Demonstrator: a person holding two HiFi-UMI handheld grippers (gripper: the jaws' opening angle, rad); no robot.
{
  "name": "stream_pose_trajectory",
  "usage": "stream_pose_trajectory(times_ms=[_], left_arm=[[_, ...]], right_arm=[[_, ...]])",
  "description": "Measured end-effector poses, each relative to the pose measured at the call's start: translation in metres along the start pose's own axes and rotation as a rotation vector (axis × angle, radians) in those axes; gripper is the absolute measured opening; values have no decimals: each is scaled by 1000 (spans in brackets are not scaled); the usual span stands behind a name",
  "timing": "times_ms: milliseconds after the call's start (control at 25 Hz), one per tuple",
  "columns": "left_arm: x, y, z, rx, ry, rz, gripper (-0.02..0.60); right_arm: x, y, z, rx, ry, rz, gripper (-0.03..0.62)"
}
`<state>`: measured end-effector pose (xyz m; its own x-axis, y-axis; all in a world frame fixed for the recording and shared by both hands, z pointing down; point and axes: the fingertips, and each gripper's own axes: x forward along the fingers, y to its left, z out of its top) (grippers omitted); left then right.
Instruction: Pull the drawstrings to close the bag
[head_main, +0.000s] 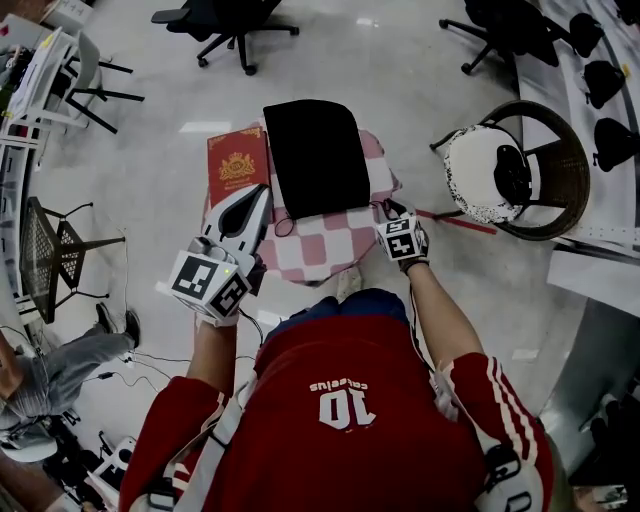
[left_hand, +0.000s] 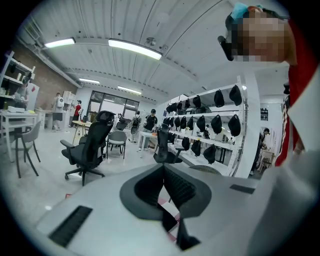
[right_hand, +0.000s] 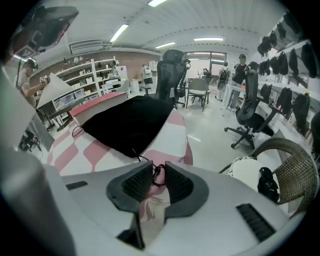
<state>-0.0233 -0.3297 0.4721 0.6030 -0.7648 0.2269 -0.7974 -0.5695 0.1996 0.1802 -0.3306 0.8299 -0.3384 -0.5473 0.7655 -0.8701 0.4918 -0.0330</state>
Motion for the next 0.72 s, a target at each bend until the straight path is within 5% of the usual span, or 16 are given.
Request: stream_pose_trajectory(times_ms=[120,720], left_arm=[[0,0,2,2,-8,-3,9],[-34,8,-12,17,-16,54,9]], right_arm=[[2,4,2,-25,18,4,41],[-17,5,16,-31,5,36,31]])
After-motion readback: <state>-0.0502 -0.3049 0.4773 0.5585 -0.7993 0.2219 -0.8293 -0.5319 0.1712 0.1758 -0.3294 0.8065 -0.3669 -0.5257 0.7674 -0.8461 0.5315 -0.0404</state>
